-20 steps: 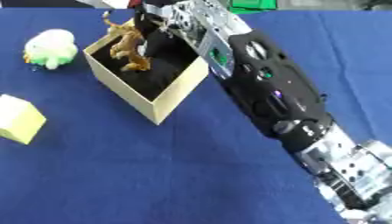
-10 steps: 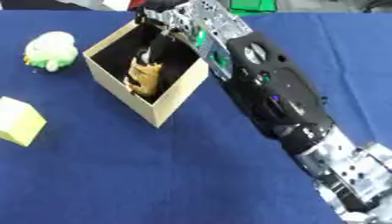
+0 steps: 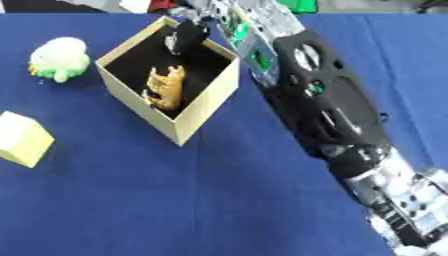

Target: Pick up objects on the table and place them in the box.

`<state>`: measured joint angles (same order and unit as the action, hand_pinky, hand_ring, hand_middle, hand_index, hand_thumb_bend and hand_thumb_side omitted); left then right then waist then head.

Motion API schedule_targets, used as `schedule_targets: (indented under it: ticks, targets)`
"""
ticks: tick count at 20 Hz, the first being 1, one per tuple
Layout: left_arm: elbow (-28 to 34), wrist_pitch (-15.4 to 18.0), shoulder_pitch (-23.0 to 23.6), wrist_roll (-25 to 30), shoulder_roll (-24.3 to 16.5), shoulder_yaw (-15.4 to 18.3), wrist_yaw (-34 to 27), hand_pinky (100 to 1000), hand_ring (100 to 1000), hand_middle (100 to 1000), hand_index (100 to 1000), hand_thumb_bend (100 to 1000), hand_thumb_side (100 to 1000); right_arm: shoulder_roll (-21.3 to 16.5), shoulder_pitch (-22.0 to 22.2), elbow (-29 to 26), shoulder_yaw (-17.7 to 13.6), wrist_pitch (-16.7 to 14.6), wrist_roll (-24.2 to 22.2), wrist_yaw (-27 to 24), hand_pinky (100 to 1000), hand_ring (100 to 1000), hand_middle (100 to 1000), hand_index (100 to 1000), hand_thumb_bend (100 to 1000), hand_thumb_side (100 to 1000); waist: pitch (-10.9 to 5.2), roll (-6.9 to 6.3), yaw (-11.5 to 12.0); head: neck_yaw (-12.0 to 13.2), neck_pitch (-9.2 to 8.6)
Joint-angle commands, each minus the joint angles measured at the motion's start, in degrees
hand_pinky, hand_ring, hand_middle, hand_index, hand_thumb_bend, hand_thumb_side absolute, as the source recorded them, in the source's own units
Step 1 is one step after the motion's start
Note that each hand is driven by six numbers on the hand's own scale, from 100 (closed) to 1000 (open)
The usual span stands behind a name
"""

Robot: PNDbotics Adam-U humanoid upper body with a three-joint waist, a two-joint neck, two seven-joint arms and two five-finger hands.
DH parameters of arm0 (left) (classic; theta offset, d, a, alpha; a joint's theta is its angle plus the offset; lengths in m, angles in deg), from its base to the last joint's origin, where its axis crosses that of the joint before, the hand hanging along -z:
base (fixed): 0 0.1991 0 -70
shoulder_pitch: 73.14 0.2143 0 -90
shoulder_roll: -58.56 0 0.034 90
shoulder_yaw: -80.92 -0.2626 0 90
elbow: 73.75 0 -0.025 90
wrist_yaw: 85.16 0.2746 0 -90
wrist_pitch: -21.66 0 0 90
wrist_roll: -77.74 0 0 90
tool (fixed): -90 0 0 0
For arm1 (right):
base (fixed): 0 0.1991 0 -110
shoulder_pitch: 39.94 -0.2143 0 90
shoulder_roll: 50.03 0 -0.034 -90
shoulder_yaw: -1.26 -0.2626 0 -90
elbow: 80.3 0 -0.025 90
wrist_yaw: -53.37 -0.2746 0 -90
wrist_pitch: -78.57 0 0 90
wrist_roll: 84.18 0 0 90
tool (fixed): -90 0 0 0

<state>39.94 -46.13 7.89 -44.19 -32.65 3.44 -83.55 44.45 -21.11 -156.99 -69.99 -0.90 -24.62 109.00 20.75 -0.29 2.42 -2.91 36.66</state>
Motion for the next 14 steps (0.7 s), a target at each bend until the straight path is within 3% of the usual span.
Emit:
schedule_targets:
  ticks: [1,7,14]
  targets:
    - [0.9,-0.4,-0.5,0.3,-3.5,-0.1,0.8,766,729,703,790,285,1000,-2.3,-0.1,-5.8,-2.4,1.5,3.0,-1.2,923,964,794,908,100,252,-1.64,-0.39,0.0,0.3,-0.16]
    - [0.9,-2.3,-1.1,0.9,-10.5,-1.0,3.9,764,734,706,800,249,973,-5.4,3.7,-14.4,-6.5,4.8,10.5,-5.6,918,964,775,912,100,253,-2.24,-0.69,-0.5,0.8,0.85]
    - [0.9,-5.1,-1.0,4.4,-18.2,-2.4,7.8,768,747,717,812,248,900,-9.3,9.3,-21.4,-10.4,6.8,18.3,-12.0,917,968,772,920,100,430,-3.01,-0.92,-1.7,1.6,4.13]
